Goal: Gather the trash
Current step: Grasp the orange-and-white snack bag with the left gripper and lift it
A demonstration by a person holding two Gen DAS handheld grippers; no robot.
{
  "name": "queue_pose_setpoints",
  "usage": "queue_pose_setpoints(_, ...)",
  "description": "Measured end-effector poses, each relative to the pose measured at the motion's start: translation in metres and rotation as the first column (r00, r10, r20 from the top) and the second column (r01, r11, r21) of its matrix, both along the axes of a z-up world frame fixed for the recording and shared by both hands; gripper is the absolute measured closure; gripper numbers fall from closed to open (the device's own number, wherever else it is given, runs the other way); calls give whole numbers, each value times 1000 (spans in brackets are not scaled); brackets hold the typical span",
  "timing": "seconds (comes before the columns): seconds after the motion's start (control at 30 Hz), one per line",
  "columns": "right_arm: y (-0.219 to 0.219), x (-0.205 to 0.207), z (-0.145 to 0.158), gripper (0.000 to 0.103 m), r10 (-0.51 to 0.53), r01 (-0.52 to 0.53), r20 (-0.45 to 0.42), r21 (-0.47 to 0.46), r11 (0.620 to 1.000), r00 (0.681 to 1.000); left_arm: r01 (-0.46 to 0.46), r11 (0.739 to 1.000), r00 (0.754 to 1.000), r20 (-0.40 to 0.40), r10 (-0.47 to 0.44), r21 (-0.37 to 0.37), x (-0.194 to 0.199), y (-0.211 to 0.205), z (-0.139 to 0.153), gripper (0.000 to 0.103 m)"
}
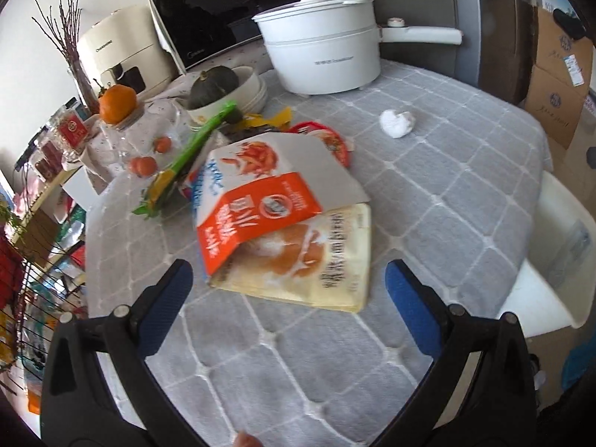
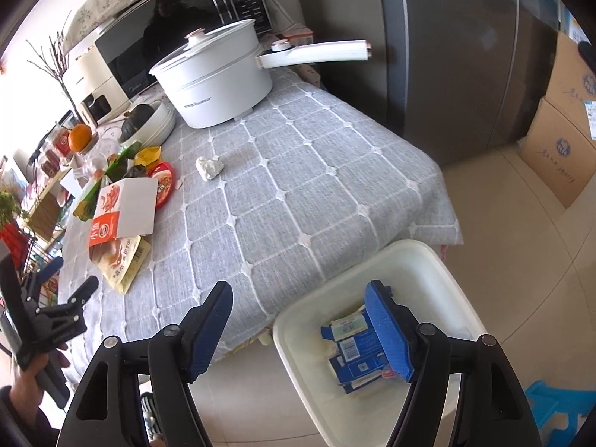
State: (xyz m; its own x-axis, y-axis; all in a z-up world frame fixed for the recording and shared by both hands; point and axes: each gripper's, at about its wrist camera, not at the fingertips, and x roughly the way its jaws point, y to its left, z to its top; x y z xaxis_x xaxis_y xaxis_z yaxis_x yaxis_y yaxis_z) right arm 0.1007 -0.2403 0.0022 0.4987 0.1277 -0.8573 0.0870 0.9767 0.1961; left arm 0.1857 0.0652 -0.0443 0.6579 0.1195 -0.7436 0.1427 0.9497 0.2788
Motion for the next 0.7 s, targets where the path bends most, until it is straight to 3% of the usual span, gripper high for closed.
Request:
queue_pose_setpoints(0.27, 41, 36, -10, 28, 39, -39, -9, 28, 999, 999, -47, 979, 998, -34, 55, 199, 30, 30, -33, 1)
queue_pose_setpoints(0.5, 65, 58, -23, 28, 68, -68, -30, -1, 998, 997, -79, 965, 997, 37, 72, 250, 54, 22, -38, 2)
queue_pose_setpoints(0.6, 68, 63, -28, 28, 69, -69, -41, 7, 998, 997, -66, 970, 998, 27, 61, 235, 62, 17, -42, 13)
queue_pose_setpoints(0.67, 69, 65, -31, 28, 71, -71, -47, 8, 997, 996, -47, 973, 999, 17, 44, 226, 64, 13, -44, 38)
queue_pose_setpoints(0.7, 69, 66, -32, 28, 73, -73, -48, 7, 997, 996, -39, 976, 999, 10, 38, 215, 66, 13, -45, 44)
